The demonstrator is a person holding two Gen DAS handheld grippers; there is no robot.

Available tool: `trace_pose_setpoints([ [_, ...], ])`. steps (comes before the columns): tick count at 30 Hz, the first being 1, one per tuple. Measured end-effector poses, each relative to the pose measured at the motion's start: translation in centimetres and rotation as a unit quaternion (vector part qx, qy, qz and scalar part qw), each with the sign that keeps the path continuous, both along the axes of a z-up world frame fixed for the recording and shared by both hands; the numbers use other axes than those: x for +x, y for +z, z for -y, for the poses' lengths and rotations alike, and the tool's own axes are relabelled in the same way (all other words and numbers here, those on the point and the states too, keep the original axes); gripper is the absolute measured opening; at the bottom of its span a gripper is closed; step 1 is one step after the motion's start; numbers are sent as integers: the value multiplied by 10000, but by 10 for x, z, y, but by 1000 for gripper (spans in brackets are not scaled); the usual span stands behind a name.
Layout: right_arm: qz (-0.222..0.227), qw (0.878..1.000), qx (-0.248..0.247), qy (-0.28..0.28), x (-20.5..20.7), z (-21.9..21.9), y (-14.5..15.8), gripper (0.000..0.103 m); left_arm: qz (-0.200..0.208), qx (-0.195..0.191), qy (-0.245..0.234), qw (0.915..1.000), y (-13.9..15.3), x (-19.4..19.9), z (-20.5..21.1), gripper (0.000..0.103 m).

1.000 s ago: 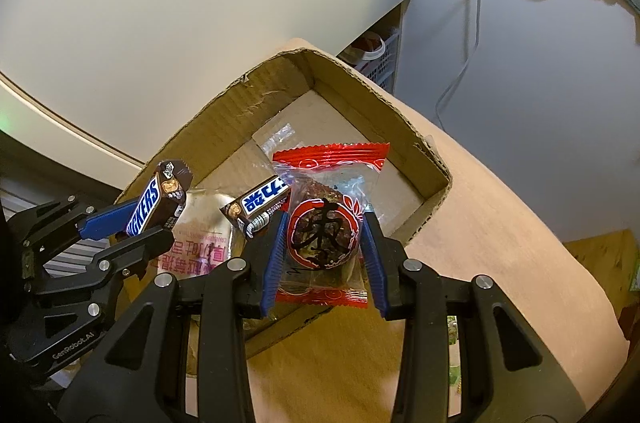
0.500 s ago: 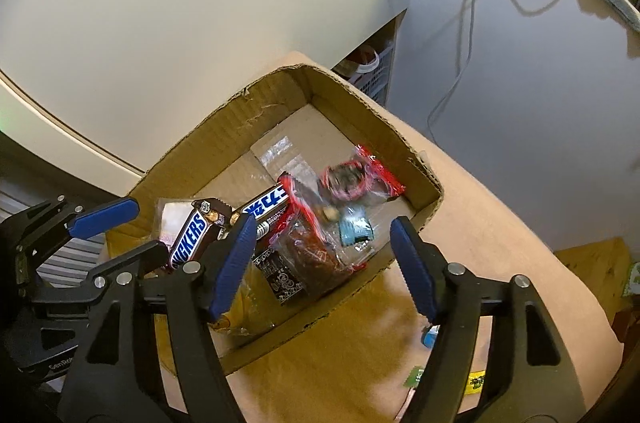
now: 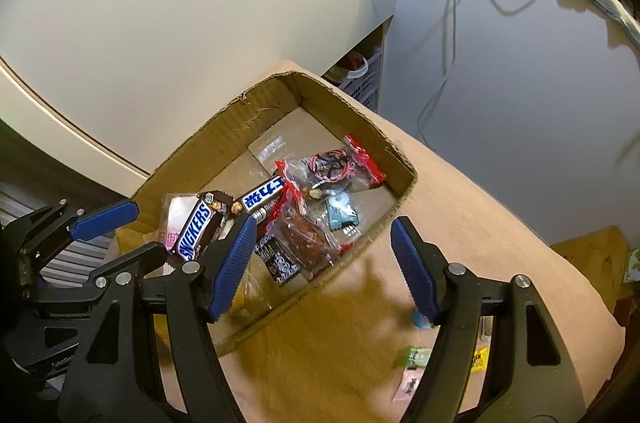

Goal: Organize snacks
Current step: 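Move both open tools from the box back over the remaining candies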

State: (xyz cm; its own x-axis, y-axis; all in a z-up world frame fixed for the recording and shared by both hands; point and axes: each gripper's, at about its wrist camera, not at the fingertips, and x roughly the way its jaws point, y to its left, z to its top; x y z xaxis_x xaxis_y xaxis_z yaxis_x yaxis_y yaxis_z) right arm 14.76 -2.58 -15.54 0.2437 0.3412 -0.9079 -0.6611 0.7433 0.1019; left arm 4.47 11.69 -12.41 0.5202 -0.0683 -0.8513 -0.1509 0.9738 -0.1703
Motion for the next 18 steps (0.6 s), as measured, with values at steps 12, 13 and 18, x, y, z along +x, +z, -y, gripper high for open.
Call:
trace_pose_setpoints([
  [12, 27, 9988, 8, -482, -5, 59, 15, 73, 48, -95, -357, 9993, 4, 4, 31, 44],
  [13, 19, 9985, -2, -544, -5, 68, 15, 73, 47, -110, -385, 9992, 4, 4, 34, 44],
  [18, -34, 9963, -58, -855, -6, 113, 11, 73, 14, -181, -562, 9983, 2, 5, 54, 44],
])
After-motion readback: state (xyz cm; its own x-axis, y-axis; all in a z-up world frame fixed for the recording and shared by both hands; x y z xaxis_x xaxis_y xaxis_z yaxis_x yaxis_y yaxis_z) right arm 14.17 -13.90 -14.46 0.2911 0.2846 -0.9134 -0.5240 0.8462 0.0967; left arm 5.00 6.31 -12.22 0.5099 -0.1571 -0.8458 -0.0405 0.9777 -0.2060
